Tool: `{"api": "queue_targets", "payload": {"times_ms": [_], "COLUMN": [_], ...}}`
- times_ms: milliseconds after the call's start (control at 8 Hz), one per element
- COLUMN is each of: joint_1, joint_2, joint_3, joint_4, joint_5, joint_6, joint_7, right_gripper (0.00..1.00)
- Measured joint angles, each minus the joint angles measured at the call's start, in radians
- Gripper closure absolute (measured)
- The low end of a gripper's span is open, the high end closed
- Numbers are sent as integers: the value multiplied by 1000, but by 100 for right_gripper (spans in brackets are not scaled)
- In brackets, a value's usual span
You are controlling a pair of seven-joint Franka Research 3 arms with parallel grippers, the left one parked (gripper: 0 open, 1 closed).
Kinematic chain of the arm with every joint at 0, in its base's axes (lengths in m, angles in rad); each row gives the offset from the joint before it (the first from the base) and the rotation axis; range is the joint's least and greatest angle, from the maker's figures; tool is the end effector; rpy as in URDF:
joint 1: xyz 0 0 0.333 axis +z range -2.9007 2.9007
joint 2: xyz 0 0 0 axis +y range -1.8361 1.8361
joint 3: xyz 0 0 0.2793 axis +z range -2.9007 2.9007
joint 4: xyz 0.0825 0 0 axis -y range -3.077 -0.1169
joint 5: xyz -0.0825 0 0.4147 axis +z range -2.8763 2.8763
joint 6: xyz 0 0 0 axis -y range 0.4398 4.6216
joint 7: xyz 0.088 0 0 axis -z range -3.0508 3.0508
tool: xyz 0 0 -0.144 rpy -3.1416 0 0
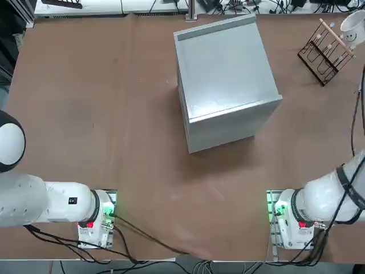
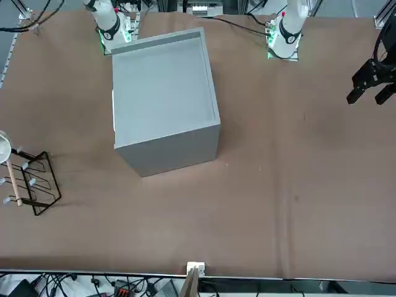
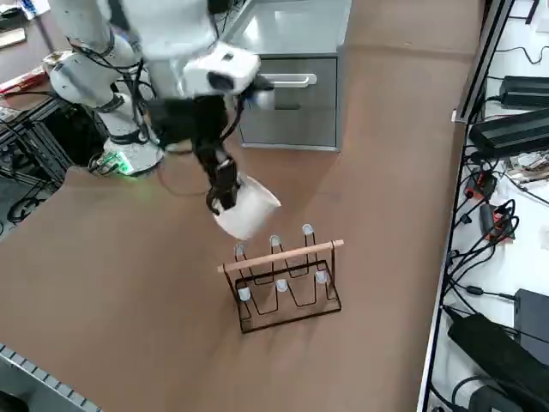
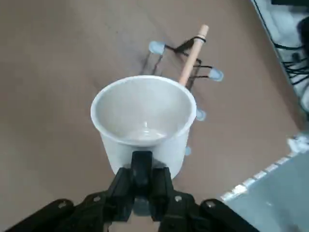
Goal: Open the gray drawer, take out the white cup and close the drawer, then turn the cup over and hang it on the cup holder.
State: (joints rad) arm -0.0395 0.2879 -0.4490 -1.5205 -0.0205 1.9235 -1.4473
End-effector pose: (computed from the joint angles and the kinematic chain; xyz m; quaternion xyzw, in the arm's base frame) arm 0.6127 -0.2998 0.4450 0.8756 0.4724 -0.0179 0.0989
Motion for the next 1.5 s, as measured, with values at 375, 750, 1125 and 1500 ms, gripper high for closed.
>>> {"api": "queue_targets", "payload": {"times_ms": [375,750,1125,1500], "joint_1": [-26,-23,-9,8], "joint_2": [-146,-247,-252,-204], "joint_3": [153,279,377,527], "joint_4": [-248,-461,-612,-659], "joint_5": [-432,-893,-1283,-1523], "joint_6": [204,235,219,-12], "joint_7": [166,318,486,587], "right_gripper": [81,81,81,81]}}
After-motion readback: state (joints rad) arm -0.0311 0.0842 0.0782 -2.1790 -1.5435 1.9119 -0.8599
